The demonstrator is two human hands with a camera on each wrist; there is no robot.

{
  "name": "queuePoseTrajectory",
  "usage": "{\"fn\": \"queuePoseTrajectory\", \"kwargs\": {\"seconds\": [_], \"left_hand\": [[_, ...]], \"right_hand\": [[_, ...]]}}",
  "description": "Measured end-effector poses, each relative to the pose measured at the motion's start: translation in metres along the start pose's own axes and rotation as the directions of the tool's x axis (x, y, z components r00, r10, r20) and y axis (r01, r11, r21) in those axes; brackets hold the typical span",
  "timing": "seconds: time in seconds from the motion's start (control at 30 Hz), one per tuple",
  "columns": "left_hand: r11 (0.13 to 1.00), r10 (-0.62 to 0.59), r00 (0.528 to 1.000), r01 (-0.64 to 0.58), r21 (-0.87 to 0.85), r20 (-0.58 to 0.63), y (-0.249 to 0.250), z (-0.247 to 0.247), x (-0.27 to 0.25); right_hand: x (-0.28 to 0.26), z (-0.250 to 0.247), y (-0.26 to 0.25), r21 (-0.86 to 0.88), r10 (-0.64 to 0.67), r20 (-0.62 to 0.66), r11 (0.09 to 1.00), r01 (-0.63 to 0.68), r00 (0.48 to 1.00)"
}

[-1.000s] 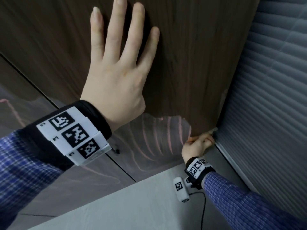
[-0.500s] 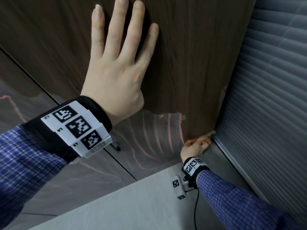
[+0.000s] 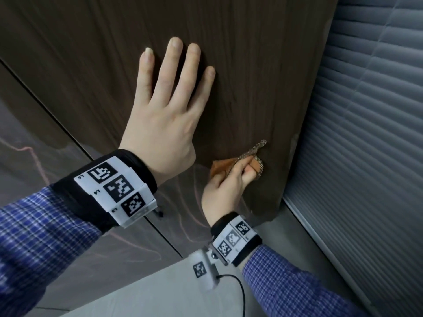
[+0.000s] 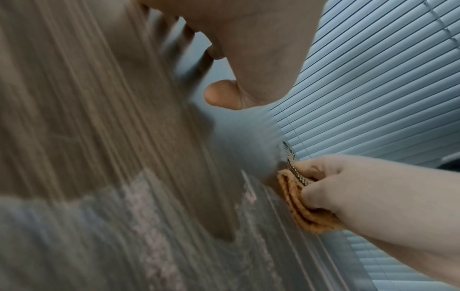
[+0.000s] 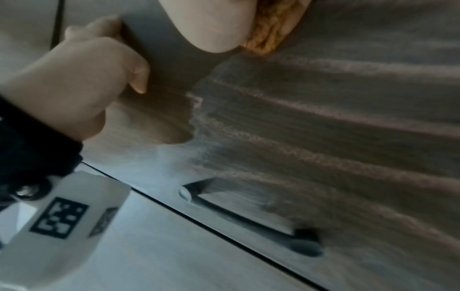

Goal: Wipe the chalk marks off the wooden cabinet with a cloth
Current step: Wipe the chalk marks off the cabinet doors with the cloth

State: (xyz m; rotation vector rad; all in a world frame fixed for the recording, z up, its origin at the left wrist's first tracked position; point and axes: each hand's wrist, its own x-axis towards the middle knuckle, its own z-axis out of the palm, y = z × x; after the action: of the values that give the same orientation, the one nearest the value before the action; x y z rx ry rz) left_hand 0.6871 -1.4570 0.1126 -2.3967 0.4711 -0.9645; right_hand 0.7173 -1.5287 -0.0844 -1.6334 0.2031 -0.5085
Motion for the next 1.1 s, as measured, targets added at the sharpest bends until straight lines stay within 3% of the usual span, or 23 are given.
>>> {"fn": "queuePoseTrajectory", "kwargs": {"seconds": [0.07, 0.17, 0.33, 0.37, 0.4, 0.47, 0.53, 0.6, 0.63, 0.7, 0.77, 0.83, 0.9, 0.93, 1.0, 1.07, 1.1], "left_hand": [[1.0, 0.004, 1.0, -0.004, 0.0, 0.004, -0.002, 0.0, 0.0], [1.0, 0.005, 1.0, -0.005, 0.011, 0.017, -0.002, 0.001, 0.0], [0.999, 0.02, 1.0, -0.02, 0.032, 0.002, -0.002, 0.004, 0.0], [0.999, 0.019, 1.0, -0.019, 0.038, 0.004, -0.002, 0.004, 0.0], [0.999, 0.019, 1.0, -0.019, 0.042, 0.012, -0.002, 0.003, 0.0], [0.999, 0.017, 1.0, -0.018, 0.045, 0.021, -0.003, 0.002, -0.001], [0.998, 0.023, 0.999, -0.024, 0.052, 0.032, -0.004, 0.0, -0.002], [0.998, 0.04, 0.997, -0.043, 0.053, 0.067, -0.008, -0.005, -0.003], [0.997, 0.052, 0.995, -0.056, 0.048, 0.089, -0.01, -0.008, -0.004], [0.995, 0.084, 0.989, -0.089, 0.037, 0.118, -0.016, -0.014, -0.006], [0.994, 0.103, 0.987, -0.105, 0.014, 0.121, -0.021, -0.018, -0.011], [0.997, 0.081, 0.988, -0.08, -0.011, 0.129, -0.024, -0.02, -0.023], [0.999, 0.054, 0.99, -0.054, -0.006, 0.13, -0.027, -0.017, -0.039], [0.998, 0.055, 0.991, -0.056, 0.004, 0.123, -0.03, -0.015, -0.046], [0.997, 0.075, 0.991, -0.078, 0.022, 0.113, -0.038, -0.011, -0.054], [0.995, 0.089, 0.988, -0.093, 0.026, 0.124, -0.042, -0.008, -0.055], [0.995, 0.091, 0.987, -0.096, 0.028, 0.134, -0.042, -0.007, -0.055]], "right_hand": [[-0.004, -0.002, 0.027, -0.038, 0.154, 0.012, 0.987, -0.153, 0.988], [-0.005, -0.006, 0.072, -0.136, 0.373, -0.032, 0.918, -0.374, 0.927], [0.001, -0.024, 0.119, -0.19, 0.663, -0.099, 0.719, -0.668, 0.742], [0.002, -0.027, 0.122, -0.253, 0.667, -0.089, 0.704, -0.664, 0.74], [0.0, -0.026, 0.121, -0.277, 0.633, -0.093, 0.725, -0.63, 0.769], [-0.007, -0.022, 0.103, -0.256, 0.473, -0.066, 0.843, -0.473, 0.879], [-0.013, -0.019, 0.075, -0.167, 0.265, 0.048, 0.953, -0.254, 0.963], [-0.016, -0.021, 0.048, -0.119, -0.043, 0.144, 0.991, 0.06, 0.989], [-0.013, -0.024, 0.039, -0.151, -0.222, 0.196, 0.956, 0.253, 0.955], [-0.002, -0.03, 0.036, -0.242, -0.507, 0.337, 0.767, 0.594, 0.793], [0.009, -0.037, 0.051, -0.298, -0.601, 0.516, 0.543, 0.785, 0.611], [0.015, -0.049, 0.081, -0.28, -0.483, 0.775, 0.314, 0.907, 0.407], [0.01, -0.061, 0.113, -0.187, -0.2, 0.954, 0.183, 0.965, 0.223], [0.007, -0.066, 0.125, -0.173, -0.087, 0.978, 0.162, 0.972, 0.188], [0.002, -0.07, 0.131, -0.199, -0.019, 0.978, 0.189, 0.962, 0.206], [-0.003, -0.064, 0.113, -0.228, -0.085, 0.964, 0.231, 0.946, 0.253], [-0.003, -0.06, 0.091, -0.225, -0.198, 0.94, 0.252, 0.941, 0.277]]}}
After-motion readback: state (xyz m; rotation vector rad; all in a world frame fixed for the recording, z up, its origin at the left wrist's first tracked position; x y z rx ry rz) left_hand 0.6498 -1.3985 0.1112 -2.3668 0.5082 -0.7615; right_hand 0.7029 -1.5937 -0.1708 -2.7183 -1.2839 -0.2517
